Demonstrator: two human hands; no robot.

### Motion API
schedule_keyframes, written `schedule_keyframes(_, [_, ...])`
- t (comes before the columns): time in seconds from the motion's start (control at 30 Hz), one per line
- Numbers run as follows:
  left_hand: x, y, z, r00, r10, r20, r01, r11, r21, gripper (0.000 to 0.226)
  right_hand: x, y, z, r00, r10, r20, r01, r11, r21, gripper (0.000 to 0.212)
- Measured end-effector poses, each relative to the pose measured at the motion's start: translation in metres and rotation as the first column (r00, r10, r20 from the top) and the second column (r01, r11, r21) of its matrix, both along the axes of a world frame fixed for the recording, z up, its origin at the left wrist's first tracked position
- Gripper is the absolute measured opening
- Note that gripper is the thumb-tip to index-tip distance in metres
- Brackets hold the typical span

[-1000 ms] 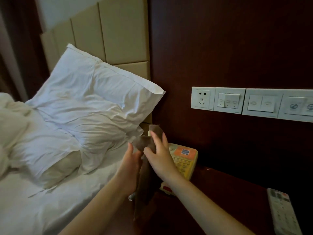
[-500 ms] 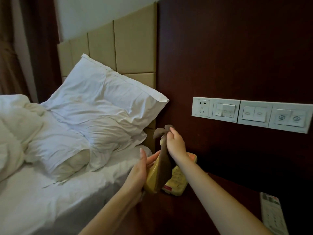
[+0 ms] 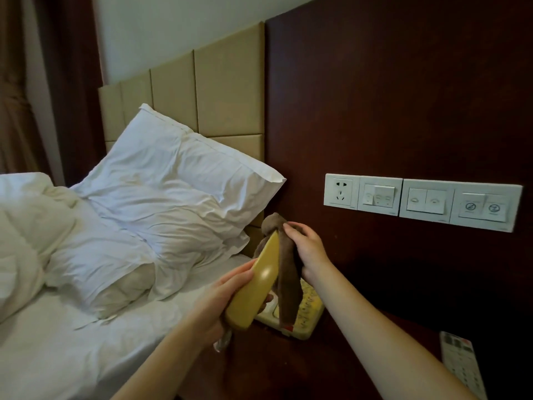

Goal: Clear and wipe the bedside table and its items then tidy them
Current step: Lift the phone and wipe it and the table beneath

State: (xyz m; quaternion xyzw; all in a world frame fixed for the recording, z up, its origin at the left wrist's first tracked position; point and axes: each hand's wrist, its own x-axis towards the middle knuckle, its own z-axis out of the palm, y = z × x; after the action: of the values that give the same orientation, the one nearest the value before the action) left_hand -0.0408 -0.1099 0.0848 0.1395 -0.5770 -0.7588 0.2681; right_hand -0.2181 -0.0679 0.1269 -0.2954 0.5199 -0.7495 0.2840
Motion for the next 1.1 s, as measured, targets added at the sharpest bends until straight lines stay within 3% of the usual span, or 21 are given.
schedule_keyframes(0.1, [0.003, -0.01, 0.0, 0.991, 0.07, 0.117, -0.05, 0.985, -0.167, 0.035, 0.003, -0.008, 0.0, 0.997, -0.08, 0.002, 0.08, 0.997, 0.007, 0.002])
schedule_keyframes(0.2, [-0.002, -0.01, 0.0, 0.951, 0.23, 0.205, -0.128, 0.899, -0.418, 0.027, 0.008, -0.016, -0.001, 0.985, -0.162, 0.059, 0.158, 0.985, 0.074, 0.008])
schedule_keyframes(0.33, [0.0, -0.011, -0.004, 0.936, 0.317, 0.15, -0.171, 0.786, -0.593, 0.027, 0.005, -0.011, 0.006, 0.932, -0.18, 0.314, 0.157, 0.983, 0.099, 0.024])
schedule_keyframes(0.43, [0.002, -0.015, -0.008, 0.95, 0.3, 0.092, -0.222, 0.85, -0.477, 0.04, 0.003, -0.003, 0.01, 0.921, -0.029, 0.389, 0.004, 0.998, 0.064, 0.039])
schedule_keyframes(0.6, [-0.012, -0.009, 0.002, 0.972, 0.232, -0.041, -0.236, 0.956, -0.174, 0.035, 0.022, -0.003, 0.007, 0.966, 0.123, 0.227, -0.099, 0.988, -0.117, 0.03])
schedule_keyframes(0.83, [-0.028, 0.003, 0.048, 0.929, 0.348, -0.124, -0.346, 0.937, 0.038, 0.019, 0.07, 0.013, -0.003, 0.977, 0.204, -0.054, -0.209, 0.973, -0.1, 0.026])
schedule_keyframes(1.0, [-0.036, 0.005, 0.05, 0.928, 0.355, -0.111, -0.341, 0.931, 0.127, 0.02, 0.07, 0.017, -0.019, 0.987, 0.12, -0.109, -0.126, 0.99, -0.056, 0.024])
schedule_keyframes(1.1, [-0.036, 0.011, 0.035, 0.976, 0.218, -0.03, -0.216, 0.975, 0.06, 0.02, 0.043, 0.02, -0.017, 0.997, -0.01, 0.079, 0.013, 0.999, -0.044, 0.03])
